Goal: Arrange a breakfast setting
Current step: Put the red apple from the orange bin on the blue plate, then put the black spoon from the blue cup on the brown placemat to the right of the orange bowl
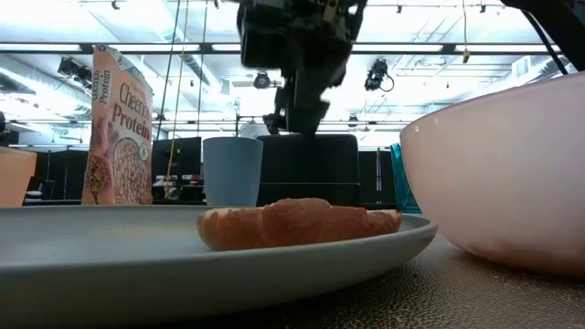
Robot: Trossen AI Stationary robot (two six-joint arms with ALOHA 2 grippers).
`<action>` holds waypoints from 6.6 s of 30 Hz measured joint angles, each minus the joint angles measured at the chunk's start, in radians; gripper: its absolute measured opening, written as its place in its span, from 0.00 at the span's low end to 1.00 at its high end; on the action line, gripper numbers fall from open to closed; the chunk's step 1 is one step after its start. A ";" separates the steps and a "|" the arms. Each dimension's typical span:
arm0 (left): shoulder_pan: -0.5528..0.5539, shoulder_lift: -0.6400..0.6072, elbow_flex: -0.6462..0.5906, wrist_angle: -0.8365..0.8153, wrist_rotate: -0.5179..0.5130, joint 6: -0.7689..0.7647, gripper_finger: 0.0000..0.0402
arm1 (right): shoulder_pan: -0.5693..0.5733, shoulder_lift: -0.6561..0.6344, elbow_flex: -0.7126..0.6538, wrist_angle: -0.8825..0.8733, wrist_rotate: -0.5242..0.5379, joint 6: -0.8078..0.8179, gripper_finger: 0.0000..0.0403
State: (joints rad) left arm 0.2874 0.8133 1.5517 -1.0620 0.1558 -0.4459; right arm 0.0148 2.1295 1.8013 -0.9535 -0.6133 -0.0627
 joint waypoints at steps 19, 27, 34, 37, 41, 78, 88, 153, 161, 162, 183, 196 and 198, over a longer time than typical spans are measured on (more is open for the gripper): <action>-0.549 0.337 0.077 -0.504 0.073 -0.044 0.40 | -0.211 -0.429 0.143 0.003 0.677 0.132 0.36; -0.765 0.379 -0.072 -0.324 -0.013 0.009 0.40 | -0.233 -0.471 0.143 0.032 0.702 0.180 0.36; -0.980 0.241 -0.481 0.131 0.003 -0.259 0.40 | -0.200 -0.471 0.143 -0.054 0.698 0.218 0.36; -1.116 0.259 -0.577 0.241 -0.007 -0.304 0.39 | -0.191 -0.471 0.143 -0.065 0.698 0.218 0.36; -1.265 0.318 -0.624 0.287 -0.020 -0.352 0.37 | -0.189 -0.471 0.143 -0.066 0.699 0.218 0.36; -1.425 0.554 -0.628 0.250 -0.105 -0.468 0.35 | -0.189 -0.471 0.142 -0.042 0.699 0.210 0.36; -1.425 0.553 -0.628 0.250 -0.104 -0.487 0.23 | -0.189 -0.470 0.142 -0.043 0.699 0.210 0.36; -0.611 0.875 -0.195 0.207 0.150 0.051 0.05 | -0.306 -0.484 0.142 -0.051 0.691 0.247 0.36; -0.605 0.942 -0.176 0.205 0.136 0.001 0.05 | -0.307 -0.531 0.142 -0.106 0.673 0.165 0.36; -0.608 0.946 -0.176 0.208 0.135 -0.017 0.05 | -0.307 -0.537 0.142 -0.107 0.672 0.158 0.36; -0.682 0.990 -0.186 0.221 0.131 -0.224 0.06 | -0.307 -0.644 0.142 -0.118 0.663 0.085 0.36; -0.695 0.987 -0.182 0.258 0.111 -0.304 0.35 | -0.305 -0.663 0.142 -0.199 0.580 0.096 0.36; -0.690 0.972 -0.182 0.289 0.111 -0.334 0.41 | -0.296 -0.678 0.142 -0.222 0.560 0.096 0.36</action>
State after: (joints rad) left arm -0.4024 1.7849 1.3701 -0.7733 0.2663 -0.7799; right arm -0.2810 1.4513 1.9430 -1.1759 -0.0536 0.0334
